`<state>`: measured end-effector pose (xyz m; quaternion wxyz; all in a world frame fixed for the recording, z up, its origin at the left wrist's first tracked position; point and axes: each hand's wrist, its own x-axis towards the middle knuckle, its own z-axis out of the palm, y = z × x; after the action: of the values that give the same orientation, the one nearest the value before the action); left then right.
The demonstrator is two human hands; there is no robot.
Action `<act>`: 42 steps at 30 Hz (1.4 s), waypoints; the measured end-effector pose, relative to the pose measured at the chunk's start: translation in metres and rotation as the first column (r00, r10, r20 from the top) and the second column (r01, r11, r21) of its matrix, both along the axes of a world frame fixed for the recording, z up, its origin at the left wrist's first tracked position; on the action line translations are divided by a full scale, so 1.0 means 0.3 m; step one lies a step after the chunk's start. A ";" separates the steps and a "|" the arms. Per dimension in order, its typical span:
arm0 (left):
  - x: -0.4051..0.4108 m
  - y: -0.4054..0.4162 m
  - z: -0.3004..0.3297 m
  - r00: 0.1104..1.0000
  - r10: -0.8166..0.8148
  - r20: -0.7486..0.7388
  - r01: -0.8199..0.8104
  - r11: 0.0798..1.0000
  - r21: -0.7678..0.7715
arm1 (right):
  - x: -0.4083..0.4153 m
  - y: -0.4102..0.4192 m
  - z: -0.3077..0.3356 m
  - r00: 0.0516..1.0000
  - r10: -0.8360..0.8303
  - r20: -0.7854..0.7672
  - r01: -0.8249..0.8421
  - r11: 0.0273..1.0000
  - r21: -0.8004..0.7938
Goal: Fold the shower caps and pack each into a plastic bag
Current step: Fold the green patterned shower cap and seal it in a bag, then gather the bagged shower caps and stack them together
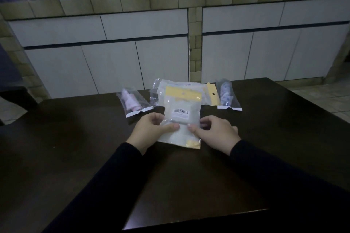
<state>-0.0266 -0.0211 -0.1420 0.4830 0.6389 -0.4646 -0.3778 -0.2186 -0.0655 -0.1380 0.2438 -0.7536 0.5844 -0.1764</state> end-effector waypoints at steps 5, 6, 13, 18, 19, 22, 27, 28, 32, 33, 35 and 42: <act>0.012 0.006 0.024 0.954 -0.151 -0.259 0.138 0.988 -0.069 | 0.049 0.001 0.008 0.782 -0.046 0.621 -0.055 0.988 0.143; 0.009 0.007 0.023 0.949 -0.168 -0.266 0.151 0.985 -0.081 | 0.056 0.002 0.012 0.716 -0.056 0.696 -0.108 0.976 0.190; 0.019 -0.002 0.016 0.937 -0.184 -0.296 0.172 0.983 -0.068 | 0.068 -0.015 0.044 0.511 -0.172 0.842 -0.239 0.913 0.331; -0.001 -0.014 0.012 0.942 0.007 -0.335 -0.085 0.972 -0.219 | 0.063 -0.038 0.050 0.683 -0.055 0.729 0.023 0.998 0.054; -0.012 -0.022 0.004 0.952 0.067 -0.298 -0.150 0.952 -0.265 | 0.067 -0.026 0.053 0.713 0.017 0.701 0.048 0.996 -0.073; -0.057 -0.035 -0.005 0.969 0.002 -0.248 -0.092 0.931 -0.353 | 0.097 0.019 0.056 0.678 0.208 0.705 -0.136 0.978 -0.158; -0.052 -0.048 0.011 0.919 -0.170 -0.356 0.071 0.959 -0.275 | 0.083 0.021 0.076 0.722 0.231 0.652 -0.161 0.973 -0.167; -0.044 -0.049 0.009 0.936 -0.145 -0.321 0.049 0.956 -0.289 | 0.072 0.015 0.080 0.713 0.213 0.668 -0.149 0.977 -0.151; -0.025 -0.037 0.007 0.974 -0.004 -0.226 -0.056 0.964 -0.258 | 0.058 0.013 0.095 0.466 -0.049 0.883 -0.293 0.934 0.206; -0.018 -0.035 0.004 0.968 -0.019 -0.251 -0.037 0.975 -0.219 | 0.050 0.009 0.096 0.484 -0.074 0.872 -0.305 0.920 0.248; -0.002 -0.034 0.004 0.976 -0.006 -0.218 -0.025 0.990 -0.139 | 0.020 -0.008 0.092 0.645 -0.025 0.763 -0.235 0.944 0.229; 0.050 -0.009 -0.002 0.972 0.053 0.227 -0.057 0.998 0.010 | 0.001 -0.009 0.069 0.965 0.120 0.234 -0.152 0.981 0.122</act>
<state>-0.0117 -0.0239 -0.1426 0.4320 0.6944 -0.4956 -0.2926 -0.2182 -0.0682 -0.1174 0.3720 -0.7482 0.5107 -0.2024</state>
